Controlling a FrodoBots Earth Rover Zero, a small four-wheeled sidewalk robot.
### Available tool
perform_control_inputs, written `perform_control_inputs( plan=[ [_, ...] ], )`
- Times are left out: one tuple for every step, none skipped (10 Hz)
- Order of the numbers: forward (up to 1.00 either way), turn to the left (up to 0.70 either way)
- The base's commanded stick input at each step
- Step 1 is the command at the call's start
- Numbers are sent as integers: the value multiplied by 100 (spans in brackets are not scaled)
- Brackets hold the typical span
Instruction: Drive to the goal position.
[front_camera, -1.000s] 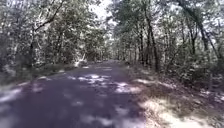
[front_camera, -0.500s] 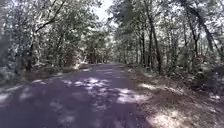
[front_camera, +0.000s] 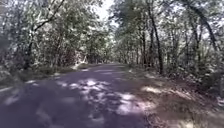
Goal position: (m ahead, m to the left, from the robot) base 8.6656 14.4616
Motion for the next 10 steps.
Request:
perform_control_inputs(
  plan=[
    [70, 0],
    [70, 0],
    [70, 0],
    [70, 0],
    [70, 0],
    [70, 0],
    [70, 0],
    [70, 0],
    [70, 0],
    [70, 0]
  ],
)
